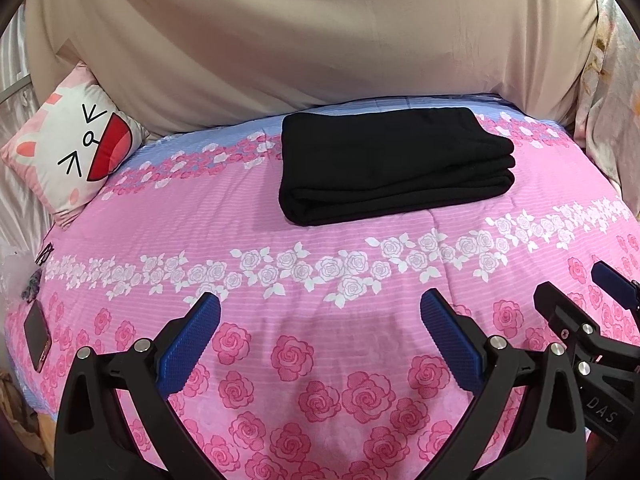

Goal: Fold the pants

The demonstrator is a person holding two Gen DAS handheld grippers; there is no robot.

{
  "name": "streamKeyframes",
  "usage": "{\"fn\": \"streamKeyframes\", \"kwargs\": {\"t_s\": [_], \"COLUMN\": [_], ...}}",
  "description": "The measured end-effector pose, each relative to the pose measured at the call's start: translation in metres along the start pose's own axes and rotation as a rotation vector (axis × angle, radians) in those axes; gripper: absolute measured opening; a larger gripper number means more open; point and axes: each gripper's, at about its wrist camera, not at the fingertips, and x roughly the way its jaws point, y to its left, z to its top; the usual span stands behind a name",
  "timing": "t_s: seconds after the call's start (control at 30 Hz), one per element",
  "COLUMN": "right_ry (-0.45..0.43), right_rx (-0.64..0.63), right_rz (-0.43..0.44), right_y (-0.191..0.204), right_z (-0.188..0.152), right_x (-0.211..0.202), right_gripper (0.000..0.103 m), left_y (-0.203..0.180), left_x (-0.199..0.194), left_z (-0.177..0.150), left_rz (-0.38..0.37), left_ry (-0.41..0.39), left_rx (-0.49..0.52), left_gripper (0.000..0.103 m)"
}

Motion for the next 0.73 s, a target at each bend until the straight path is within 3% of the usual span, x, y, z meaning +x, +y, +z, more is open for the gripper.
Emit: {"fn": "streamKeyframes", "kwargs": {"t_s": [0.27, 0.4, 0.5, 0.6, 0.73], "right_ry": [0.007, 0.009, 0.010, 0.007, 0.004], "right_rx": [0.002, 0.012, 0.009, 0.005, 0.009], "right_rz": [-0.001, -0.001, -0.004, -0.008, -0.009], "right_y": [0.002, 0.000, 0.001, 0.000, -0.001], "right_z": [-0.001, 0.000, -0.001, 0.000, 0.001], "right_x": [0.003, 0.005, 0.005, 0.004, 0.003], "right_gripper": [0.086, 0.086, 0.086, 0.086, 0.086], "left_y": [0.000, 0.002, 0.004, 0.003, 0.006], "left_x": [0.002, -0.005, -0.002, 0.005, 0.003], "left_z": [0.000, -0.004, -0.001, 0.002, 0.000], "left_rz": [0.005, -0.019, -0.038, 0.007, 0.025], "left_ry": [-0.008, -0.056, -0.029, 0.018, 0.000], "left_rx": [0.003, -0.031, -0.036, -0.022, -0.028], "left_gripper": [0.098, 0.098, 0.098, 0.098, 0.098]}}
